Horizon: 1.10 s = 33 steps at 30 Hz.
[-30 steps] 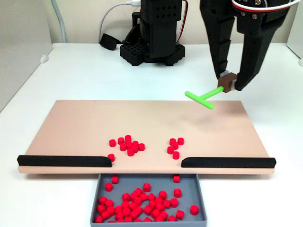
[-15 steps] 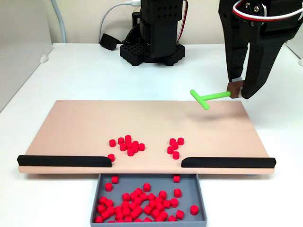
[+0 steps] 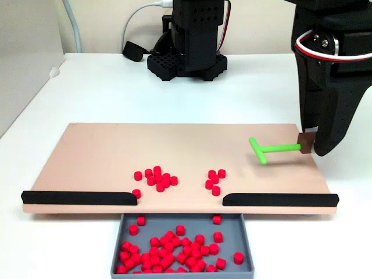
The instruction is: Push granules from left to the grey container
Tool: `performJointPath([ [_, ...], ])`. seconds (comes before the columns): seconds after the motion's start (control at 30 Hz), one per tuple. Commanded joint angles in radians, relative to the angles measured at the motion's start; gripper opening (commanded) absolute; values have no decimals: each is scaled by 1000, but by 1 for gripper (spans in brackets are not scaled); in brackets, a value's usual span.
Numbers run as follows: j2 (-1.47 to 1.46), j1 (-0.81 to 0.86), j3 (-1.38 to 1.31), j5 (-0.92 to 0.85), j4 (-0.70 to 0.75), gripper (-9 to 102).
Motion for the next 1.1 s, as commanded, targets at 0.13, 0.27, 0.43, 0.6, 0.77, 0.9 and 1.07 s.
performJointPath([
  [0.13, -69, 15, -143, 29, 29, 0],
  [0.27, -81, 28, -143, 38, 29, 0],
  [0.43, -95, 44, -143, 32, 29, 0],
  [0.6, -146, 69, -198, 20, 29, 0],
  [0.77, -179, 80, -233, 17, 29, 0],
  [0.9, -175, 81, -233, 21, 29, 0],
  [1.07, -176, 83, -233, 21, 29, 0],
])
